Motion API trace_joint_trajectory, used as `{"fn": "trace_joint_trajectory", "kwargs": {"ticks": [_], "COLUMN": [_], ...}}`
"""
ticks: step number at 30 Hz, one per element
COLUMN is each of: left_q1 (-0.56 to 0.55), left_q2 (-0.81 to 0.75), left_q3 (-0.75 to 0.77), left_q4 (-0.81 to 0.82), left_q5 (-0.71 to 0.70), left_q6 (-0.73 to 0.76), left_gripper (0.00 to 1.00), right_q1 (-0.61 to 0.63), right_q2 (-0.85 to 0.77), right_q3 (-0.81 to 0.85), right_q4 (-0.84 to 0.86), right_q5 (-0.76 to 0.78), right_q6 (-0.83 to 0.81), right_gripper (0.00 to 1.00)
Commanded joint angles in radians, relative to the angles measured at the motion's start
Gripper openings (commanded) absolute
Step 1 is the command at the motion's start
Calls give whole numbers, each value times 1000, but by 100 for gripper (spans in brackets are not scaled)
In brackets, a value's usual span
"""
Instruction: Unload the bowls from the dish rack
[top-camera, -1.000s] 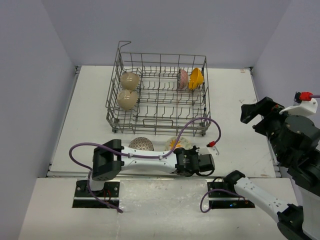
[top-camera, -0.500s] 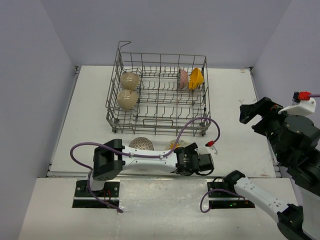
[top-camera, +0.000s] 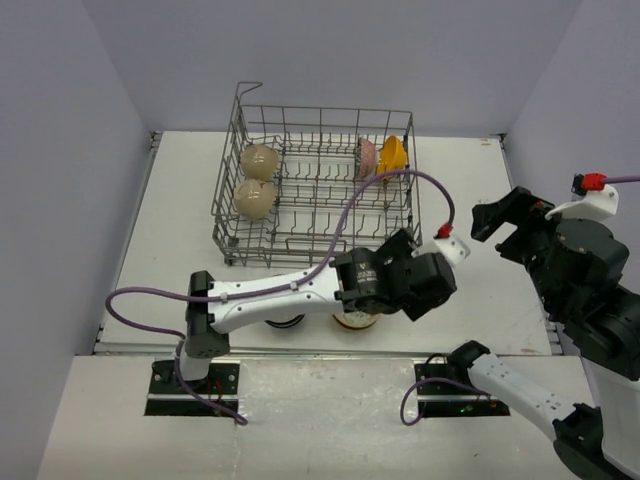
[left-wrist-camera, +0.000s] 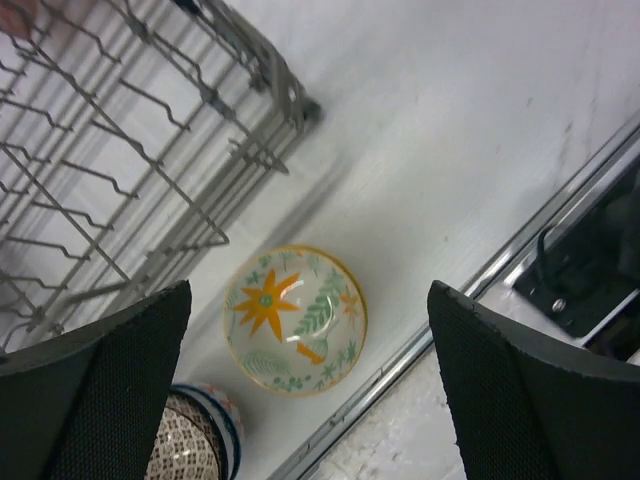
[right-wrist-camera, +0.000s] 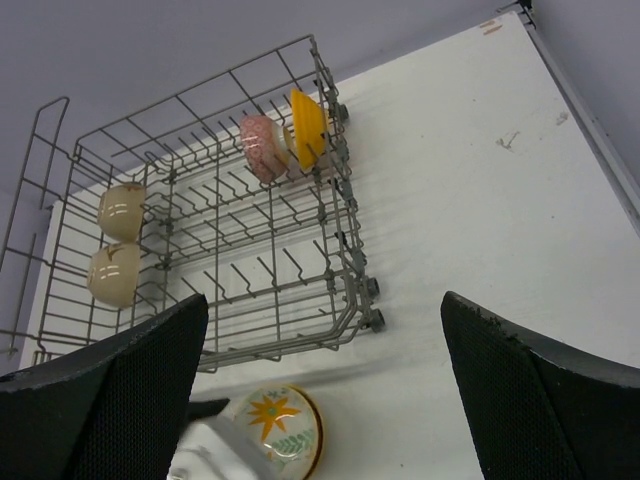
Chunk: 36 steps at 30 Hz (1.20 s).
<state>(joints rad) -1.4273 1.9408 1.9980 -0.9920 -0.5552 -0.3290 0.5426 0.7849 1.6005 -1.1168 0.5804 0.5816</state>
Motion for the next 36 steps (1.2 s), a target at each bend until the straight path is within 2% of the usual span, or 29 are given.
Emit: {"fn": "trace_joint_trajectory", "kwargs": {"ticks": [1,4,7,9,10,13,19,26,36], "left_q1": [82,209,455,539,618,744,873,938,958], "left_q2": [-17,-31,-42,-52,-57,-43,145,332,497], "left_q3": [207,280,318,309,257,167,249,263,303], "left_q4": [-98,-39,62,181,243,444,601,849,944], "left_q5": [57,187,429,512,623,775,917,934,830], "left_q6": [-2,-40,-111,-149,-160,-234,-360,-511,-542], "left_gripper": [100,100,100,100,100,100,100,100,100], "right_q1": [-3,-3,-1,-3,-1,-1,-3,-1,-3], "right_q2": [36,48,62,69,70,68,33,-47,-70], "right_q3": [9,19,30,29,26,-4,-100,-174,-182], "right_q4": [51,60,66,68,72,80,92,91,74], "right_q5": [-28,-31,-48,-62,-68,-117,-192,-235,-267], "right_q6": [-23,-35,-45,-46,-45,-32,26,75,86], "right_gripper": [99,99,99,99,99,99,99,99,99]}}
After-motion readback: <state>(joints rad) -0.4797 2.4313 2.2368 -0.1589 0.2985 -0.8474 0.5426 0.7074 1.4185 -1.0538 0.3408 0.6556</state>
